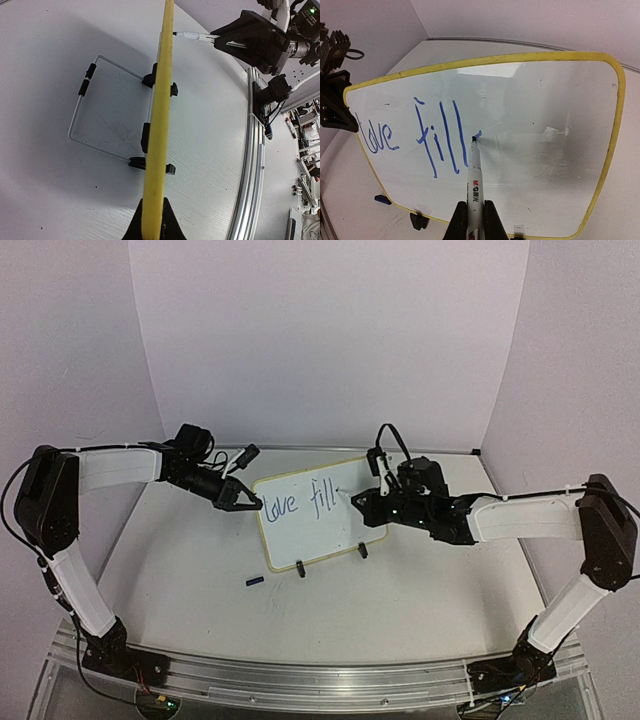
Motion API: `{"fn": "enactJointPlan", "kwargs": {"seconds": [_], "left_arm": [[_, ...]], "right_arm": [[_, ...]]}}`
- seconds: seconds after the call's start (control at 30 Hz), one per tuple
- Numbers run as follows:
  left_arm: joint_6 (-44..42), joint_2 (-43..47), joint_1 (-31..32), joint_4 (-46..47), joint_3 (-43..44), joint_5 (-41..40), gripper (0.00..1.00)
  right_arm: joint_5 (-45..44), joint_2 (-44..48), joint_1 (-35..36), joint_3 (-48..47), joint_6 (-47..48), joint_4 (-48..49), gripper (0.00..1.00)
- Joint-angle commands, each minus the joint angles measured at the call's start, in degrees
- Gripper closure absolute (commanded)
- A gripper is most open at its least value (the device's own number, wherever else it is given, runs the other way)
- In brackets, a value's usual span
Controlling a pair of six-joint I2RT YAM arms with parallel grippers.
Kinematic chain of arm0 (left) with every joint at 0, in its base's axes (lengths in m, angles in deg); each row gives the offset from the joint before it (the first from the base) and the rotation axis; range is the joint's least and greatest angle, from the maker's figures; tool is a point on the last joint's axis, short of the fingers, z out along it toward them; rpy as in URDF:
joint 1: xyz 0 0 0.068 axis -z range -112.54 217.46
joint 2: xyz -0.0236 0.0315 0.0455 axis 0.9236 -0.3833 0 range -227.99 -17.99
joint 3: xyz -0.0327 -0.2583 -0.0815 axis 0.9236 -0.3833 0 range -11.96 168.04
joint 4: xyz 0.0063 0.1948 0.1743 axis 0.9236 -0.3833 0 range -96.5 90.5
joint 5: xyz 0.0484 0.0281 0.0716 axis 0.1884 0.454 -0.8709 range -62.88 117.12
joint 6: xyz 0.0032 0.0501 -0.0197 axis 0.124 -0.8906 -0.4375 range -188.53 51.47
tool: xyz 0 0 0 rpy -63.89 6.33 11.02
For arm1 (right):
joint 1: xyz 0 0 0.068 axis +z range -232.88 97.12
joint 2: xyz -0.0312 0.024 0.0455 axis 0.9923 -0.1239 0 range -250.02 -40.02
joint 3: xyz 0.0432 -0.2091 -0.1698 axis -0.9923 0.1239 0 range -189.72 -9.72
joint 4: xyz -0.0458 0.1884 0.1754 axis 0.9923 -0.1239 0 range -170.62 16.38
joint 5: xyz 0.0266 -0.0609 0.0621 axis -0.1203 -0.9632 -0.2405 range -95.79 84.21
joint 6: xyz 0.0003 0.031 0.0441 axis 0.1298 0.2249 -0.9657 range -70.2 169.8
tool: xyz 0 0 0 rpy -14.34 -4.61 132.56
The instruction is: Write a sentence on the whiteboard
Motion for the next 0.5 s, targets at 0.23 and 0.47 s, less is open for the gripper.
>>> {"fn": "enactJointPlan", "kwargs": {"seconds": [0.23, 0.47], "left_arm": [[-3.3, -0.28, 0.53, -0.82, 1.65, -3.27, 1.0], [-3.28, -0.18, 0.57, -0.84, 1.7, -3.27, 1.0]], "right_arm": [[-2.95, 2.38, -0.07, 3.2, -0.77, 0.79, 1.0], [-3.99, 2.15, -0.08, 2.92, -0.82, -0.03, 1.0]]}}
